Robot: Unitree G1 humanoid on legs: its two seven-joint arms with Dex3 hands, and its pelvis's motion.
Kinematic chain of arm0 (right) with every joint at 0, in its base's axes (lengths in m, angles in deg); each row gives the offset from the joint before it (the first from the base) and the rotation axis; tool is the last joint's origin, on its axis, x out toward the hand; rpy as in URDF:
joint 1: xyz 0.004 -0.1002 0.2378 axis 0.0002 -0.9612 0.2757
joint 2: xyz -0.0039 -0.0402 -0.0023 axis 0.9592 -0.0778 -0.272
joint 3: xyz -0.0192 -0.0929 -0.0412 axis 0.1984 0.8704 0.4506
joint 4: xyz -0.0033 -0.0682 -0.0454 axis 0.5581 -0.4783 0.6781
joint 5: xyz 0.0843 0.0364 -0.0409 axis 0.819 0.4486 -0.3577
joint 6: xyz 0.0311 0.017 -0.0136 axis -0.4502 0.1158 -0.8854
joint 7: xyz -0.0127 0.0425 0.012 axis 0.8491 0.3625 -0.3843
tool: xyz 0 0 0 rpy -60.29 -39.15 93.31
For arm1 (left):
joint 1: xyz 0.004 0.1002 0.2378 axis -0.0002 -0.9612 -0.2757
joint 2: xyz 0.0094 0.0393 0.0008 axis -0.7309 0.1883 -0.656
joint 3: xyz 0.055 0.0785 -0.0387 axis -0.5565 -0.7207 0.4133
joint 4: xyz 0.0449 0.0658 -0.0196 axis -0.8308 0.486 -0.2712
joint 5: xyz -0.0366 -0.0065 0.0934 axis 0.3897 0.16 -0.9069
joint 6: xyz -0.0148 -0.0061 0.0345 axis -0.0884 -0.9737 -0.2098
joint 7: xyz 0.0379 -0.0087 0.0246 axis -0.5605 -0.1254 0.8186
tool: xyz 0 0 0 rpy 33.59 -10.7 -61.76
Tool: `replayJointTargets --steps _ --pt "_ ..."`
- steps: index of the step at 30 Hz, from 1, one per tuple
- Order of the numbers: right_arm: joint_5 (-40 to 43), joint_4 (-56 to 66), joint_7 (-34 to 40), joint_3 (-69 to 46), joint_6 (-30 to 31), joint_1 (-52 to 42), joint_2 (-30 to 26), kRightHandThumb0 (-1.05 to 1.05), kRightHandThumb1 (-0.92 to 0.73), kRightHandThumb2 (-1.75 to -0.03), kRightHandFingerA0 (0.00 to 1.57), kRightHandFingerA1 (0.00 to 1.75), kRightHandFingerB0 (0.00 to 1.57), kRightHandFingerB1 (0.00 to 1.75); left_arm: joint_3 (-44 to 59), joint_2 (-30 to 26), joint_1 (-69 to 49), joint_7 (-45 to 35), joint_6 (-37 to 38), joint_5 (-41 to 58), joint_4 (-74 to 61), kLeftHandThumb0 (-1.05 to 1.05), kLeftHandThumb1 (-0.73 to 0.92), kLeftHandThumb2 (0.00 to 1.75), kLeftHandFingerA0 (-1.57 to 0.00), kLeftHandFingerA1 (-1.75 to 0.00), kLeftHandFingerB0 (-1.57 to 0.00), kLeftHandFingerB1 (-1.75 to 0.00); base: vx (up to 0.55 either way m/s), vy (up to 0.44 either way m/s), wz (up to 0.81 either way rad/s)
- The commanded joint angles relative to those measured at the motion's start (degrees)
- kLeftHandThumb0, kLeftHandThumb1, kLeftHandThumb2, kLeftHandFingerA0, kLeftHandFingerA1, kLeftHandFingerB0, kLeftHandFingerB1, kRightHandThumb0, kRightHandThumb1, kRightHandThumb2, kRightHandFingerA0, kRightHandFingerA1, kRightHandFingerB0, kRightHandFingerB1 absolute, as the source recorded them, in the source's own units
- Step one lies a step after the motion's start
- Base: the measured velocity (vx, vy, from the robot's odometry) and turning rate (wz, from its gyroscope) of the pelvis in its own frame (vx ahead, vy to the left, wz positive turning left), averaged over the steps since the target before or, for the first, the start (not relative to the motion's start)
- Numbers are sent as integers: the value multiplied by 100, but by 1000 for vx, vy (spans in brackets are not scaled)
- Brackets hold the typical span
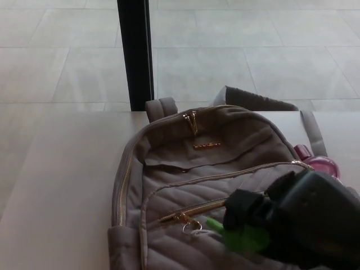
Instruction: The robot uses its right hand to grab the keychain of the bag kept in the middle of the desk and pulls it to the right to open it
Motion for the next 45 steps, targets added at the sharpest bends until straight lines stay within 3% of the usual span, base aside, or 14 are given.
replayJointTargets --steps 1,3,8,10,11,12,16,28,29,30,31,33,44,45 --pt "189 -122 -622 -23 510 578 127 -29 -33 -128 118 175 96 114 25 -16 -95 -31 93 7 9 -80 92 68 -67 -62 -60 -47 0 0 0" --pt "324 -183 -790 -147 669 852 95 -41 -46 -117 139 147 93 105 -23 -26 -74 -11 69 -40 26 -81 92 70 -64 -59 -57 -46 0 0 0" --pt "377 -291 -861 -331 847 1042 46 -42 -48 -114 137 145 94 105 -7 -26 -114 -26 75 -12 9 -82 92 70 -66 -60 -58 -47 0 0 0" --pt "401 -411 -799 -459 814 1049 -51 -30 -42 -115 113 175 93 112 -14 -23 -128 -8 79 -18 -21 -81 92 71 -67 -62 -59 -48 0 0 0" --pt "444 -510 -753 -550 769 1037 -133 -35 -39 -111 139 147 95 106 -20 -25 -128 -9 72 -23 -24 -81 92 71 -64 -62 -59 -48 0 0 0" --pt "506 -668 -669 -685 681 1013 -264 -25 -34 -117 109 175 82 142 -11 -24 -128 -17 53 -12 -32 -81 92 70 -65 -63 -60 -48 0 0 0" --pt "570 -976 -657 -979 583 968 -661 -29 -36 -116 103 175 79 158 -44 -32 -138 21 93 -56 -22 -84 92 73 -63 -61 -59 -48 0 0 0" --pt "645 -2490 184 -1885 126 154 -1772 -26 -53 -89 93 175 75 145 -13 -4 -110 28 -59 9 58 -81 92 71 -66 -58 -60 -47 0 0 0" --pt "598 -2639 359 -1969 79 34 -1857 -25 -55 -88 91 175 71 148 2 -5 -137 6 -40 25 56 -78 76 113 -61 -66 -55 -59 0 0 0" --pt "590 -2757 458 -2051 73 -73 -1919 -25 -55 -88 91 175 71 148 -39 -28 -161 5 5 -26 43 -78 76 113 -61 -66 -55 -59 0 0 0" --pt "677 -2885 539 -2128 -11 -133 -1966 -23 -54 -92 92 175 70 148 -29 -25 -164 3 8 -15 43 -80 92 73 -65 -59 -59 -48 0 0 0" --pt "754 -3091 682 -2269 -86 -226 -2071 -22 -57 -96 89 175 66 153 6 -22 -177 -16 8 24 33 -88 78 92 -64 -62 -53 -52 0 0 0" --pt "845 -3858 1001 -2825 7 -624 -2613 -29 -67 -87 91 175 72 131 59 -18 -197 -64 -2 47 50 -88 92 72 -64 -59 -61 -49 0 0 0" --pt "827 -4004 1281 -2861 -113 -720 -2602 -28 -62 -88 90 175 64 151 29 -22 -199 -55 -7 14 57 -80 75 113 -61 -66 -54 -59 0 0 0"
